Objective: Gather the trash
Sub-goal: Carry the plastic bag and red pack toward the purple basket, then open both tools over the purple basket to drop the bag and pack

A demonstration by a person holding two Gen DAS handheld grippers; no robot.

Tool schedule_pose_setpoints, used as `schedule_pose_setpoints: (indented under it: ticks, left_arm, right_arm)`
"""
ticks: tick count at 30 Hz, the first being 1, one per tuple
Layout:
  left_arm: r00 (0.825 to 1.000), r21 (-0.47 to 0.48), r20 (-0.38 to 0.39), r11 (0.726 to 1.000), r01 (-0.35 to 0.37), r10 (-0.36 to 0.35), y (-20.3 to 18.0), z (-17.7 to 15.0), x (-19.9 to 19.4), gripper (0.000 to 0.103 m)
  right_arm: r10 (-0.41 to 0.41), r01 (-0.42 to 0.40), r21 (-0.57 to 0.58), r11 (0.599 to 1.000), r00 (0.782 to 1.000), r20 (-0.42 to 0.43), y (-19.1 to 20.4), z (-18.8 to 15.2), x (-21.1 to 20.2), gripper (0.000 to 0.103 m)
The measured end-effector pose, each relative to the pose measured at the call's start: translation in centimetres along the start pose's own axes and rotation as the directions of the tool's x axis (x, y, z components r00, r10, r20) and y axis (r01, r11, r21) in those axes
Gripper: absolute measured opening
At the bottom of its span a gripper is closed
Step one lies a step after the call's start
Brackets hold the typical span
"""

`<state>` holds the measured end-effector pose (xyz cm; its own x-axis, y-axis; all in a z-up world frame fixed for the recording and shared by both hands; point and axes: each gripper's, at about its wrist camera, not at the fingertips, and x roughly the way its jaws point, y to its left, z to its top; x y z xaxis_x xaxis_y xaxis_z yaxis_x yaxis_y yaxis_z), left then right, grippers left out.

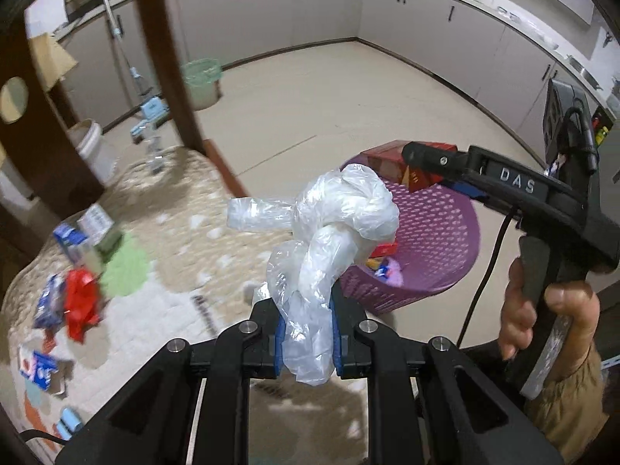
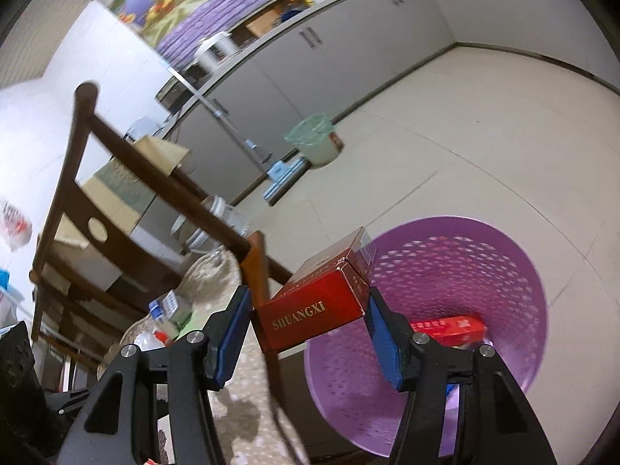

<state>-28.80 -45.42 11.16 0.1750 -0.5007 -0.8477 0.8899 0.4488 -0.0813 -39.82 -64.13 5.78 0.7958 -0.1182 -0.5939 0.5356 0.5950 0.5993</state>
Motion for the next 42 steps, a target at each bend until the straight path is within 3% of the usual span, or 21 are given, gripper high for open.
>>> schedule_pose_setpoints:
  ticks: [10, 18, 23, 25, 28, 34, 42]
  left_arm:
    - [0.99, -0.054, -0.048, 0.99, 0.128, -0.13, -2.8, 3.2, 4.7, 0.017]
    - [0.985, -0.057, -0.046, 0.985, 0.161, -0.163, -3.7, 4.3, 6.3, 0.018]
    - [0.985, -0.056, -0.04, 0.985, 0.163, -0.166, -4.1, 4.3, 6.3, 0.027]
    - [0.986, -0.064, -0.034, 0.985, 0.163, -0.165, -4.0, 4.4, 6.2, 0.046]
    - [0.984, -0.09, -0.014, 0.981, 0.173, -0.175, -3.4, 4.4, 5.5, 0.059]
    - [0.983, -0.127, -0.003, 0.975, 0.183, -0.184, -2.4, 4.0, 4.1, 0.062]
    - [0.99, -0.144, -0.001, 0.979, 0.141, -0.143, -0.6, 0.9, 1.3, 0.067]
  right_arm:
    - [-0.058, 0.056, 0.094, 0.994, 0.998, 0.024, -3.6, 0.6, -1.1, 0.063]
    - [-0.089, 0.085, 0.111, 0.99, 0.996, 0.031, -4.4, 0.7, -1.1, 0.064]
    - [-0.095, 0.09, 0.127, 0.988, 0.995, 0.035, -4.7, 0.8, -1.1, 0.066]
    - [-0.101, 0.097, 0.128, 0.987, 0.994, 0.032, -4.7, 0.8, -0.9, 0.067]
    - [-0.105, 0.1, 0.141, 0.985, 0.994, 0.03, -4.8, 0.8, -0.8, 0.068]
    - [-0.111, 0.106, 0.137, 0.985, 0.993, 0.033, -4.4, 0.9, -0.5, 0.068]
    - [-0.112, 0.109, 0.07, 0.992, 0.993, 0.033, -2.0, 0.7, 0.4, 0.07]
